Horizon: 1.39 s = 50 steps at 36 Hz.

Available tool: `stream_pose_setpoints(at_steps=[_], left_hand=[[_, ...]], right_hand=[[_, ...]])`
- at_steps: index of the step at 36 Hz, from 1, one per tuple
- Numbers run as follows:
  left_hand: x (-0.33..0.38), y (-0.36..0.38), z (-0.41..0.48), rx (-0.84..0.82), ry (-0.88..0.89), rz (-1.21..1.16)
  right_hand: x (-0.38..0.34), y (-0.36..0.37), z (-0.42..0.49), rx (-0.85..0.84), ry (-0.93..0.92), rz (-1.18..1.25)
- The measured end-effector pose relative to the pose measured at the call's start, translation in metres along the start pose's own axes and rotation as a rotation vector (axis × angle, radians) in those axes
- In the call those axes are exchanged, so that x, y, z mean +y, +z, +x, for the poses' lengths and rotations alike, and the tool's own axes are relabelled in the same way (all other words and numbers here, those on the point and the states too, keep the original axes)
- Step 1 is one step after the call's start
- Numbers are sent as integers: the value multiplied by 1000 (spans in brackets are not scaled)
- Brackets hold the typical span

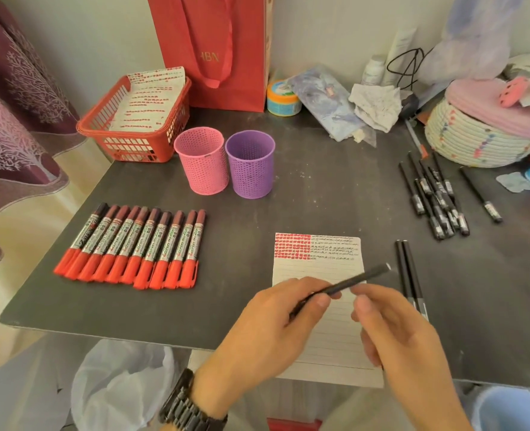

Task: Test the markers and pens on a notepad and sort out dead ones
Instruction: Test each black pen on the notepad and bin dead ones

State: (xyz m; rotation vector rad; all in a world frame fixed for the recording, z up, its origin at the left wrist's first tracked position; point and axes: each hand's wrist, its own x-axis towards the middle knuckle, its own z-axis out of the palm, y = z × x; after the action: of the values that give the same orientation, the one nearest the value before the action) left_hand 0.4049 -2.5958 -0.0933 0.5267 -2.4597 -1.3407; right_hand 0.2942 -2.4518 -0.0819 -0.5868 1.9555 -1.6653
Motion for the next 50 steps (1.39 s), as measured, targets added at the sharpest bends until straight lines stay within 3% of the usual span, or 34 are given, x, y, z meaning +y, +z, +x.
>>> stream_pose_setpoints(at_steps=[3,5,10,17,22,26,31,36,39,44,50], left_hand=[[1,-1,0,-146,-25,75],[3,-4,2,-160,-59,76],[5,-14,15,-151,-137,113],[4,-9,22,-67,-78,348],[-1,-5,26,-10,-71,370],[-7,-5,36,61,39,387],[-31,-14,55,98,40,407],[-50,-16,69,39,32,435],[-57,-13,69,42,50,442],[-62,-12,70,68,33,380],[-60,-13,68,75,5,367]], right_hand=[[-5,0,4,-63,19,144],[-4,4,6,-47,15,175],[-2,13,10,44,-10,226],[2,31,18,-65,103,310],[3,28,20,46,28,300],[-1,21,25,115,-53,311],[-10,7,50,228,-51,344],[-8,22,82,132,32,344],[-4,33,102,83,45,248],[15,40,116,204,-74,-21],[29,43,110,312,-172,-164]])
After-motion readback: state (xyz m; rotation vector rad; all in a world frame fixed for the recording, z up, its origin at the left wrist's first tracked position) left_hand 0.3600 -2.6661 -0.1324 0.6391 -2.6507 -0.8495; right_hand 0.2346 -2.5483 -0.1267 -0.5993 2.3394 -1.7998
